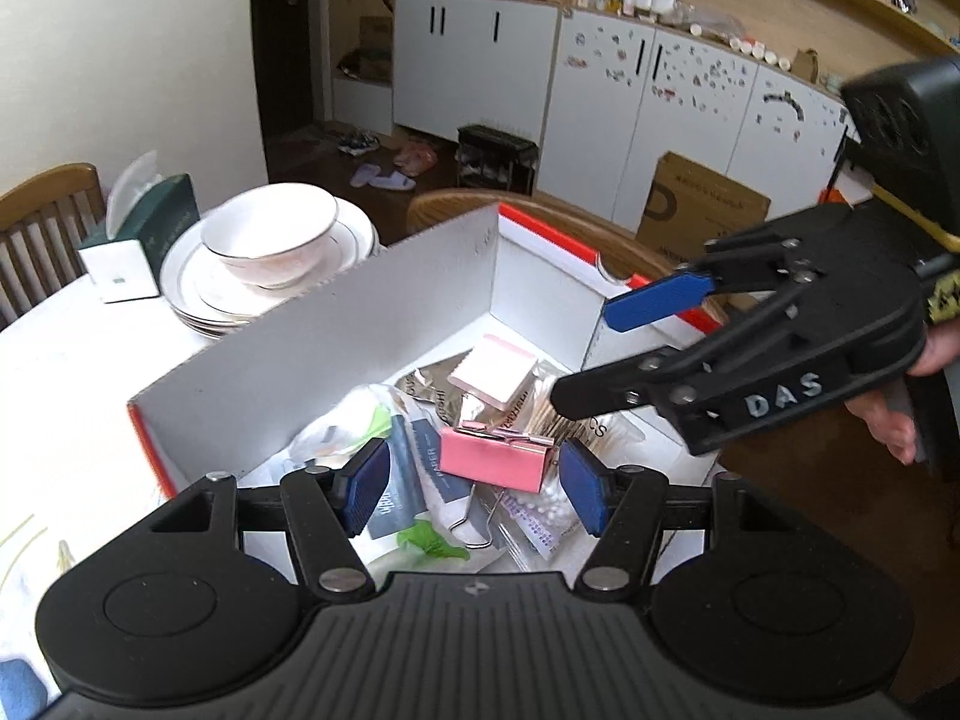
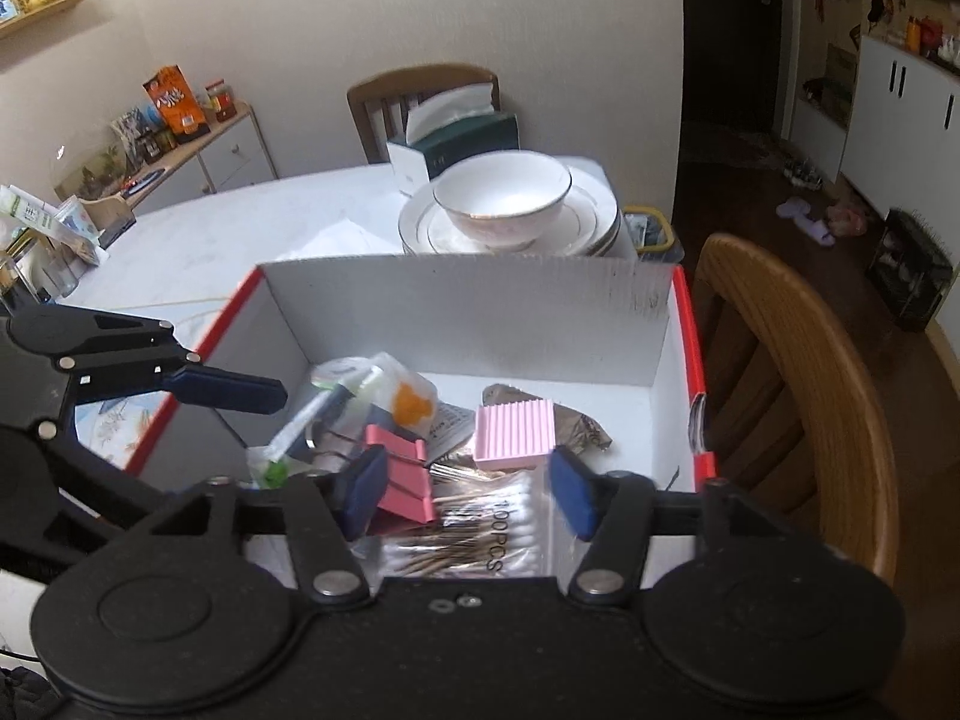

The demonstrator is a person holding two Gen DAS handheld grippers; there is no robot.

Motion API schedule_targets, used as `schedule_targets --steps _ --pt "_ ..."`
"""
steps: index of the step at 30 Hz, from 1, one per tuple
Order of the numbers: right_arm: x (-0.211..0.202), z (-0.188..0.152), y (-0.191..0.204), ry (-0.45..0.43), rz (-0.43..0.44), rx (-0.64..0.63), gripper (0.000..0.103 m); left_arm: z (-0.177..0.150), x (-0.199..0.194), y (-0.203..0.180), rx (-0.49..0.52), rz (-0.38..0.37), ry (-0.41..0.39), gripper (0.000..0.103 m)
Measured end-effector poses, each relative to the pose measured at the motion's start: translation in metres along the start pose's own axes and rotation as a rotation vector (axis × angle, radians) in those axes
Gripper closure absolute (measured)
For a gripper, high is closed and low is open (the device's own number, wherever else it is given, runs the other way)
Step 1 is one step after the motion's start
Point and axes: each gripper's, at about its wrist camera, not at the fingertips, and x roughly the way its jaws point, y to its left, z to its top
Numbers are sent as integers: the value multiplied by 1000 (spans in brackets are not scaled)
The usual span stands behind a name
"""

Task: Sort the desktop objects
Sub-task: 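Lower the binder clip into the box with the left tool while the right tool releases the pink pad, then withdraw both open tools up from the box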

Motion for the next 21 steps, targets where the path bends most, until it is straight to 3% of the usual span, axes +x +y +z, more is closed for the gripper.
schedule_targets --steps 11,16,20,21 --pt "-22 -9 27 -65 -13 25 27 -11 -38 12 -51 10 -61 36" --pt "-29 -16 41 -93 -35 35 21 -17 -49 17 -67 16 -87 20" --pt "-33 -21 50 -115 -63 35 15 -24 -58 23 -88 22 -91 17" --pt "-35 -22 52 -119 -69 36 14 -26 -60 24 -92 25 -93 10"
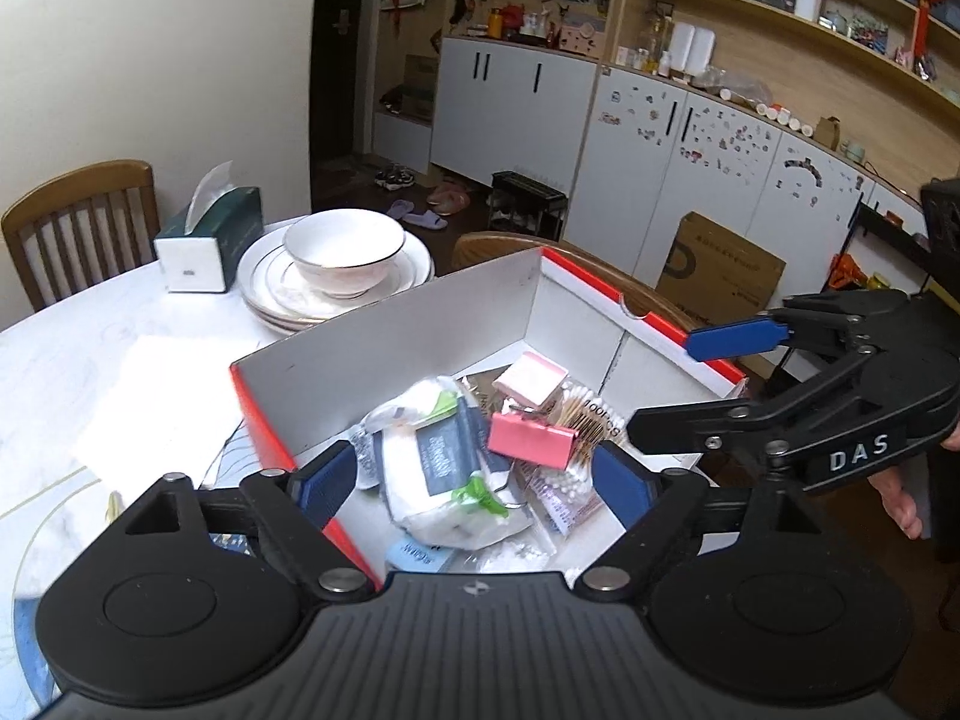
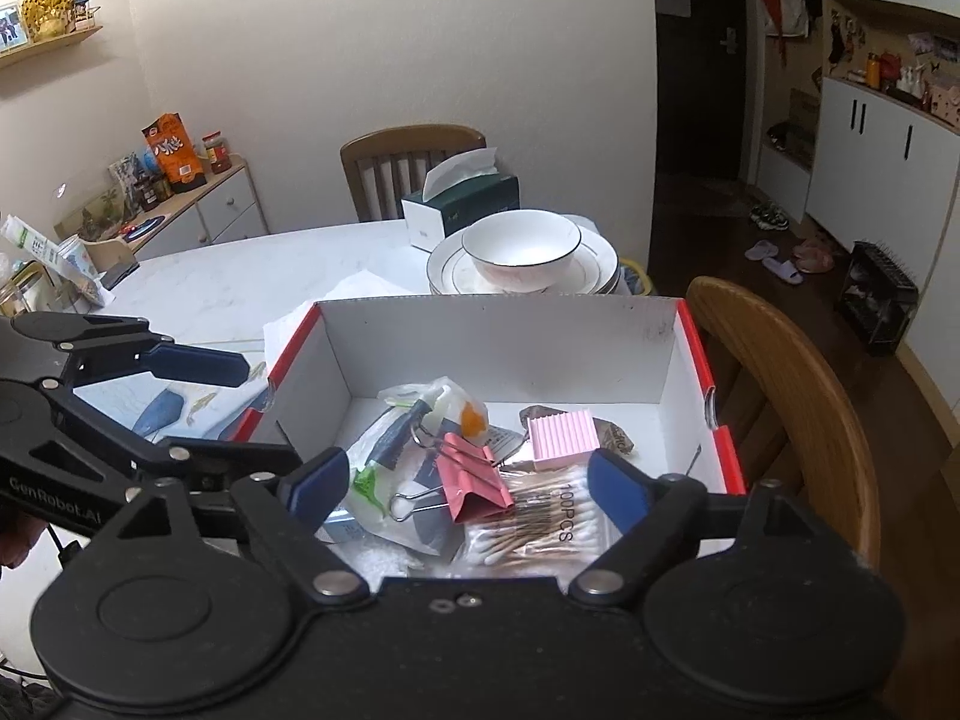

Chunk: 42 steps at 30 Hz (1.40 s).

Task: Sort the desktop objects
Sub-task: 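Withdraw both open tools up from the box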

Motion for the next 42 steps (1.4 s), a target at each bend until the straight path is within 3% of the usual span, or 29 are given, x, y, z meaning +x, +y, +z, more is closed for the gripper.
schedule_targets --steps 1,2,17,29,36,42 --pt "-1 -1 2 -4 -6 2 13 -1 -2 1 0 7 -4 2" --pt "-3 -2 3 -7 -11 5 13 -2 -4 2 1 12 -5 0" --pt "-37 -20 35 -79 -48 27 4 -24 -39 12 -22 48 -31 0" --pt "-57 -29 54 -112 -60 62 3 -39 -65 12 -11 60 -36 0" --pt "-61 -30 59 -118 -66 69 3 -39 -78 8 19 101 -104 0" --pt "-66 -31 63 -128 -77 63 3 -38 -79 7 24 105 -104 0"
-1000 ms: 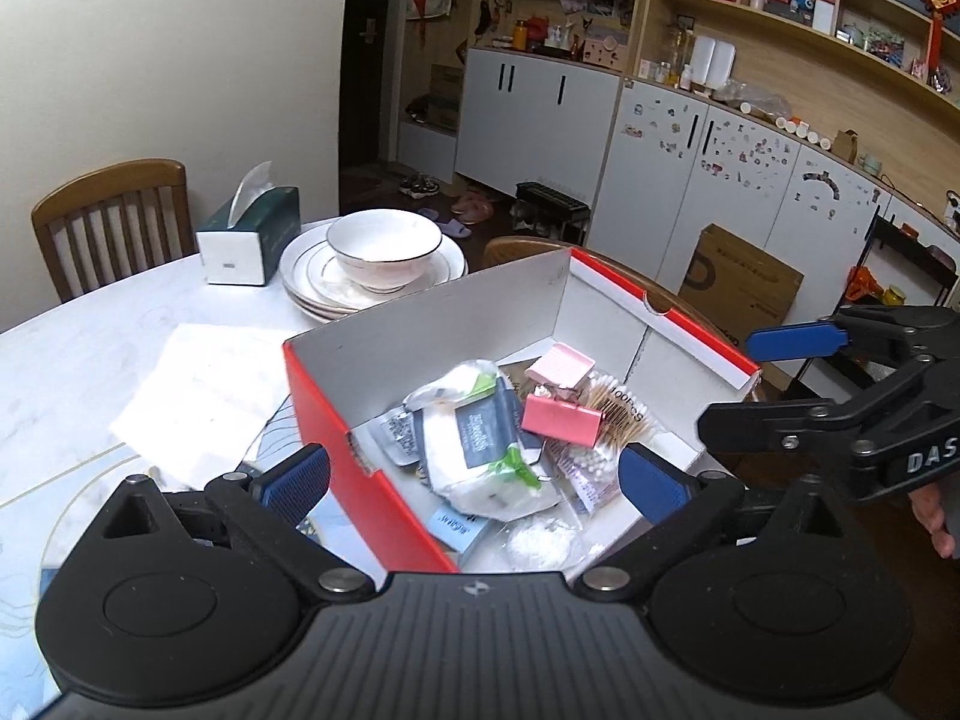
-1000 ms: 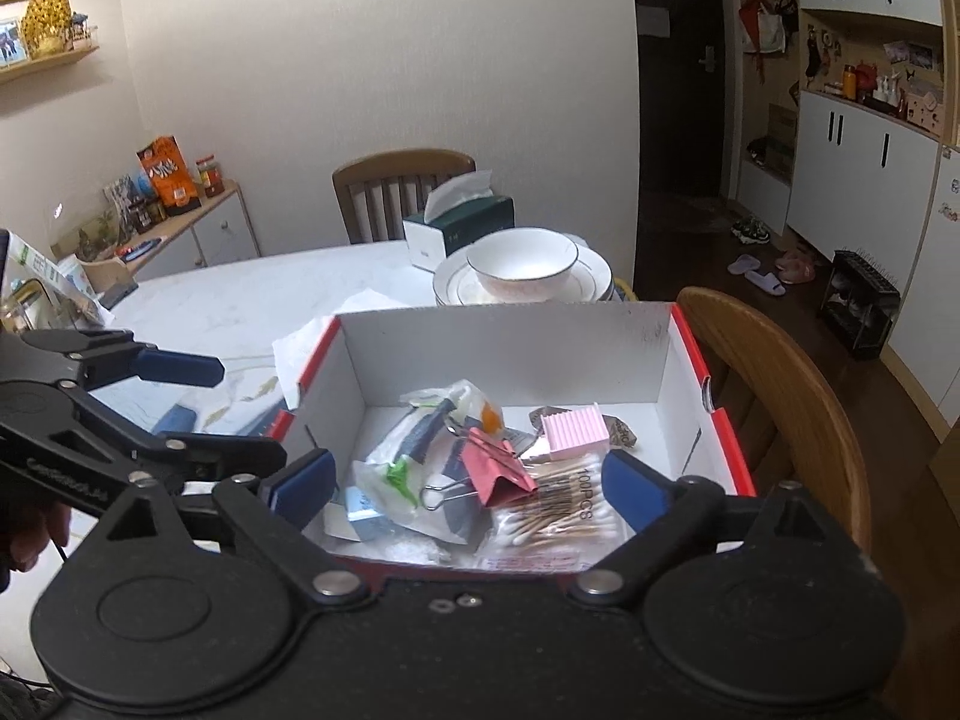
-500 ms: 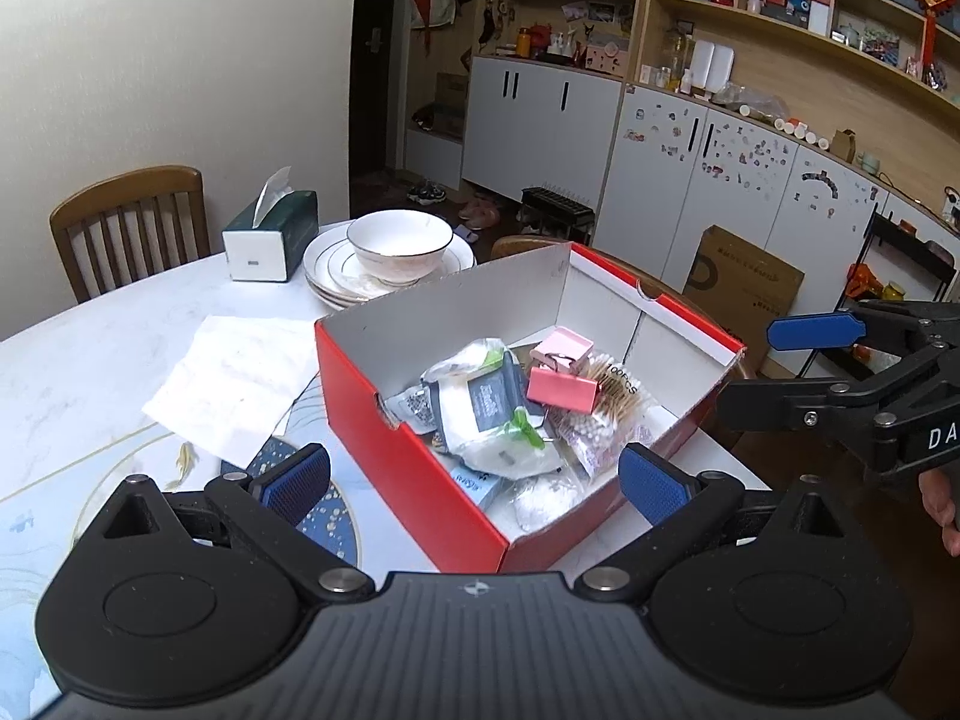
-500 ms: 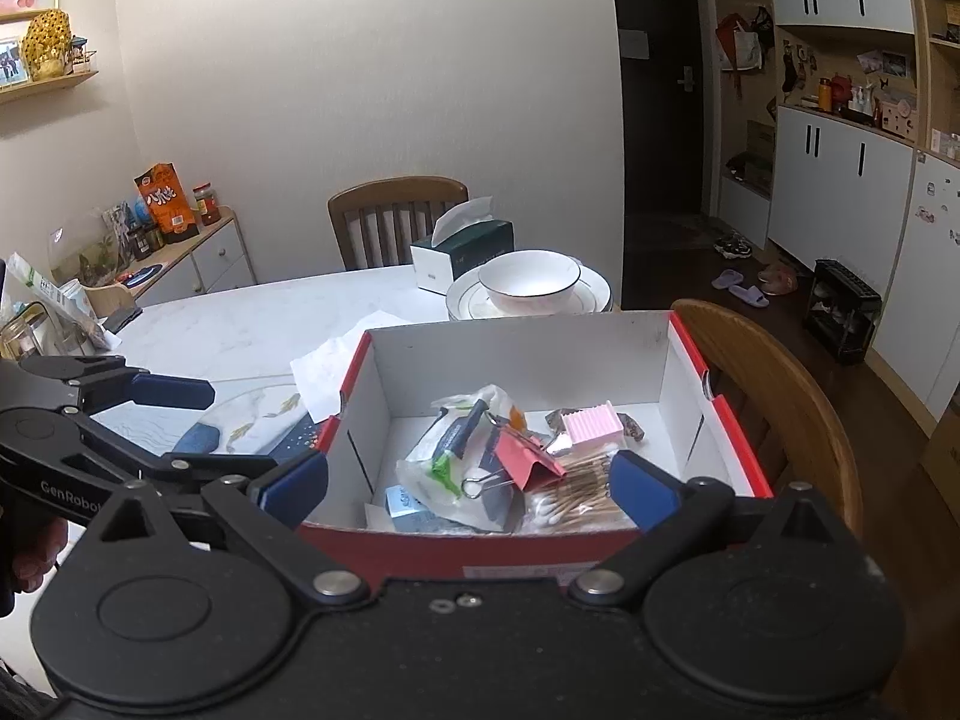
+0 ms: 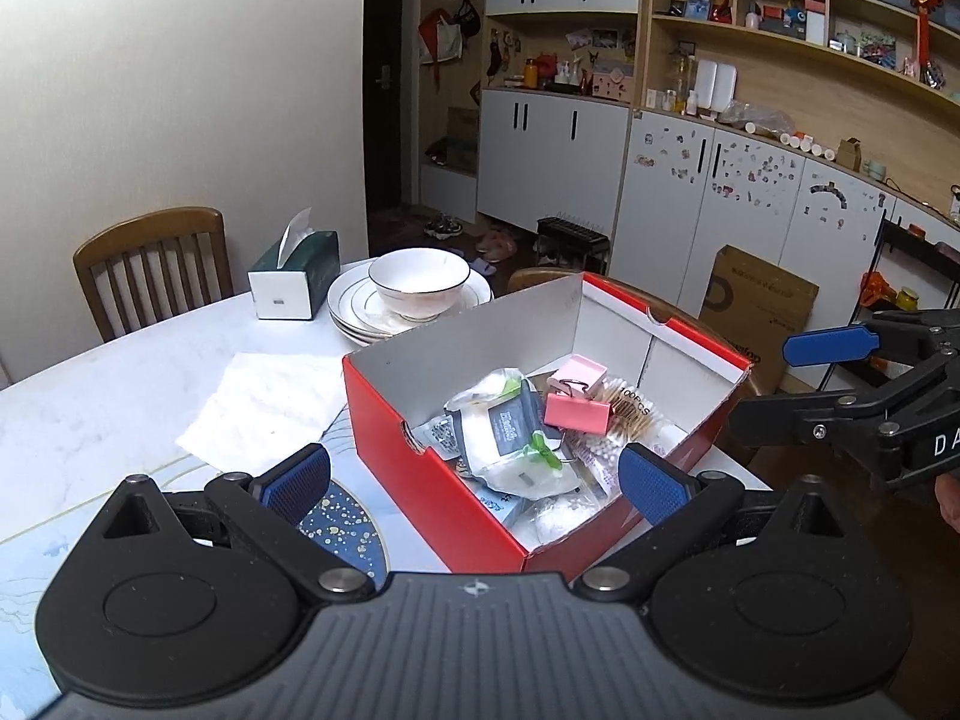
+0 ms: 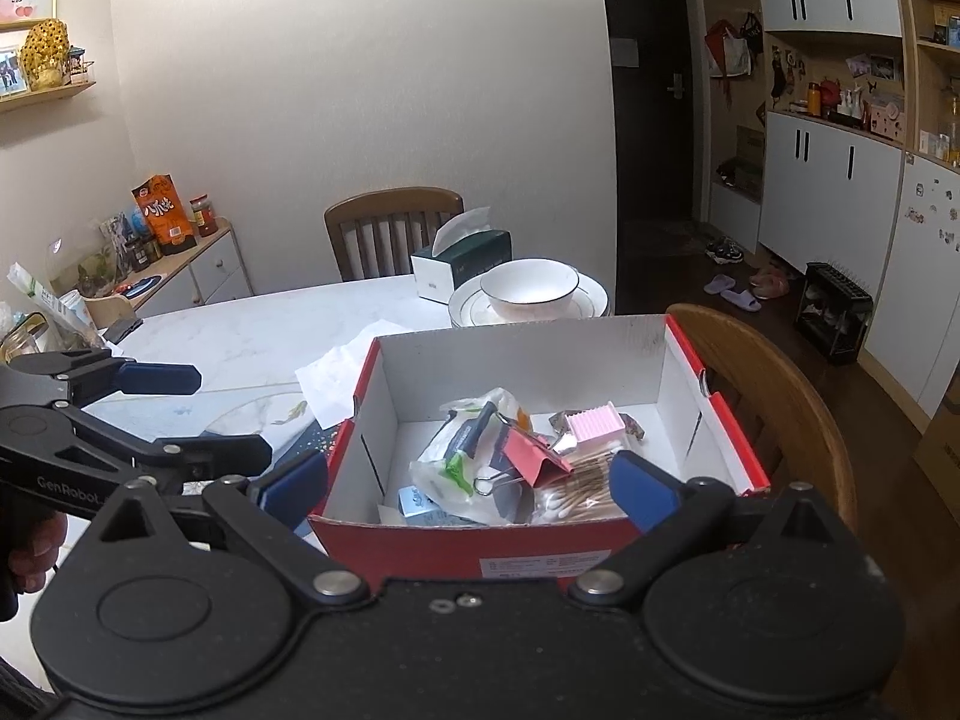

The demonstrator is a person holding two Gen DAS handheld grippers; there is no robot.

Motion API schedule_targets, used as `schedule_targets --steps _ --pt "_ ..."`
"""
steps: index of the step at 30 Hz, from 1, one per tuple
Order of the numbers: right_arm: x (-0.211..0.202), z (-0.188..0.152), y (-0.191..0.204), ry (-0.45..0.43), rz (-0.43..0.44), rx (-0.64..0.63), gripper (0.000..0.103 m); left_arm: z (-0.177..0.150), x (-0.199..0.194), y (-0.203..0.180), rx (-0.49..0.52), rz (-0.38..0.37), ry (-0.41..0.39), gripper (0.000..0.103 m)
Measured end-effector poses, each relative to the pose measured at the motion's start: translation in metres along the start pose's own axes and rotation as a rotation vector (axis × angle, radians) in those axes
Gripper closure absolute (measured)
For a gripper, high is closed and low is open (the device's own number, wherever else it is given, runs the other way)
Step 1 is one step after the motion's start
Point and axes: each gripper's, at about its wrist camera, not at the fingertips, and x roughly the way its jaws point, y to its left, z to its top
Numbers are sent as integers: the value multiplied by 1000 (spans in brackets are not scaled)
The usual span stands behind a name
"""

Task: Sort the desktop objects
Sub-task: 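Withdraw both open tools up from the box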

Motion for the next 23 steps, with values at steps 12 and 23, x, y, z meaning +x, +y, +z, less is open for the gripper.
schedule_targets --steps 12,23 --pt "-1 -1 1 13 3 9 3 -2 -1 -2 4 -9 13 0" --pt "-2 -5 5 18 -3 28 3 -5 -5 -1 8 -29 14 0"
